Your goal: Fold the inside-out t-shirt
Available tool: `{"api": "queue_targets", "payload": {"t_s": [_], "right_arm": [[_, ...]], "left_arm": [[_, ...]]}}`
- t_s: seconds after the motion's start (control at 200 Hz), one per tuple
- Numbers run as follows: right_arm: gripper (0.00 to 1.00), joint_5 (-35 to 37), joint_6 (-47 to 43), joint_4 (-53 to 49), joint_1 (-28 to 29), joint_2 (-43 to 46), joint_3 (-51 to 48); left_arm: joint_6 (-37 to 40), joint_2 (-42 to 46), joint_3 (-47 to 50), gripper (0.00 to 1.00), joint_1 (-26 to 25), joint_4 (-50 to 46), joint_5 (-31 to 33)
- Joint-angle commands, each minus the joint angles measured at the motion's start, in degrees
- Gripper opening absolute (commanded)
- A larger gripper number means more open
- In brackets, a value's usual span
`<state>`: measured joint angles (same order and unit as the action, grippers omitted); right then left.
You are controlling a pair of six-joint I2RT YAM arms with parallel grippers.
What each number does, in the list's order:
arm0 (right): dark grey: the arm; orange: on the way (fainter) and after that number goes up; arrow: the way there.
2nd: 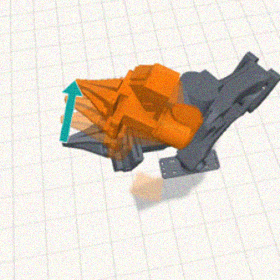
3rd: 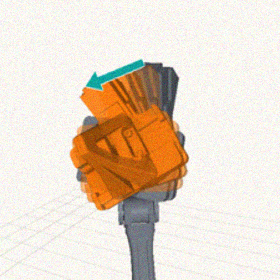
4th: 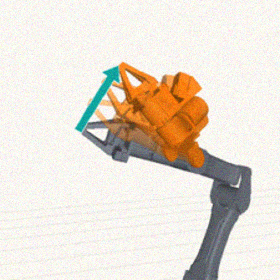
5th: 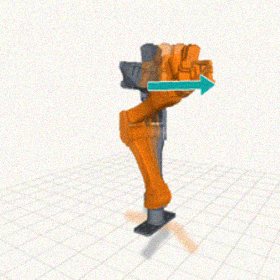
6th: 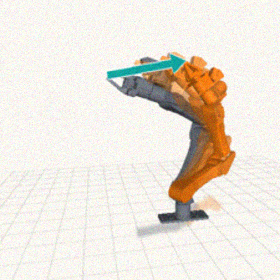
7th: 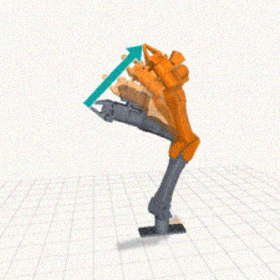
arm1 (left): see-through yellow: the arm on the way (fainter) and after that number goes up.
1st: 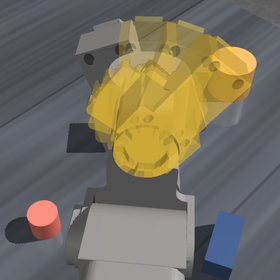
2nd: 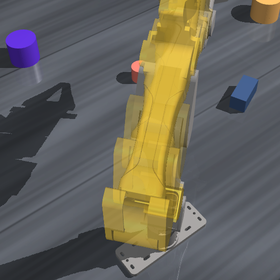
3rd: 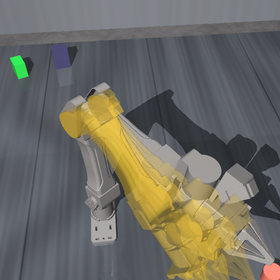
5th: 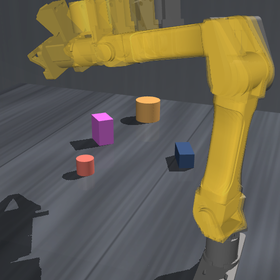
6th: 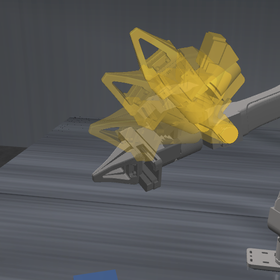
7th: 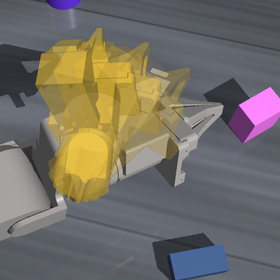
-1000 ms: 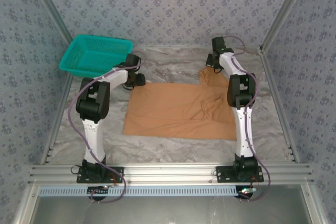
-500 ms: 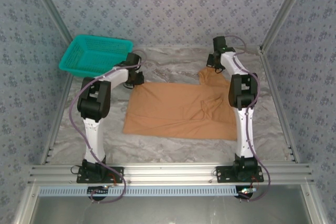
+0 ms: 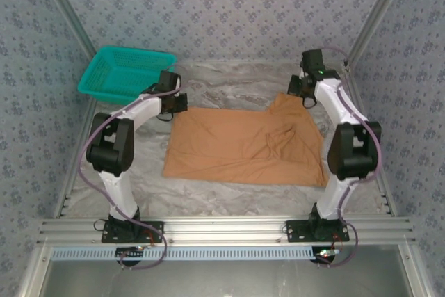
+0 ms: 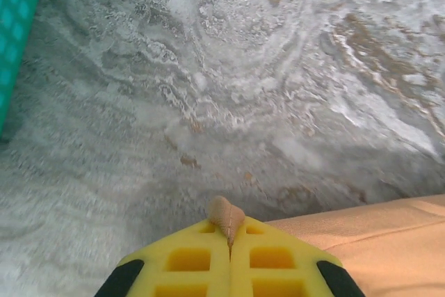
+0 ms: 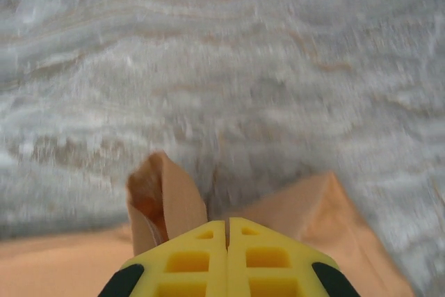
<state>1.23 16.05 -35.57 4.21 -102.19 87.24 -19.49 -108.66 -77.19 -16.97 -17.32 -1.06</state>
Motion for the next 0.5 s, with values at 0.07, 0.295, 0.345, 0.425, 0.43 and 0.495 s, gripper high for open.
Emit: {"api": "queue_targets", "payload": {"t_s": [0.07, 0.295, 0.345, 0.425, 0.43, 0.495], "right_arm": [[0.00, 0.2, 2.3, -2.8, 0.0, 15.7, -15.8], [0.00, 0.7, 4.6, -7.2, -0.4, 29.9, -27.9], [0.00, 0.6, 4.7, -8.1, -0.4, 31.3, -28.9], [0.00, 0.6, 4.6, -9.4, -0.5, 32.3, -28.9], [0.00, 0.6, 4.6, -9.5, -0.5, 32.4, -28.9], [0.00, 0.8, 4.6, -10.1, -0.6, 32.8, -28.2]], "left_arm": [[-2.0, 9.2, 9.5, 0.00, 0.1, 4.5, -3.1], [-3.9, 17.2, 20.3, 0.00, -0.1, 6.7, -3.8], [-4.2, 17.9, 21.5, 0.00, -0.2, 6.9, -3.9], [-4.2, 18.4, 22.4, 0.00, -0.4, 7.0, -4.0], [-4.2, 18.4, 22.4, 0.00, -0.4, 7.0, -4.0], [-4.0, 18.5, 22.0, 0.00, -0.6, 6.7, -3.8]]}}
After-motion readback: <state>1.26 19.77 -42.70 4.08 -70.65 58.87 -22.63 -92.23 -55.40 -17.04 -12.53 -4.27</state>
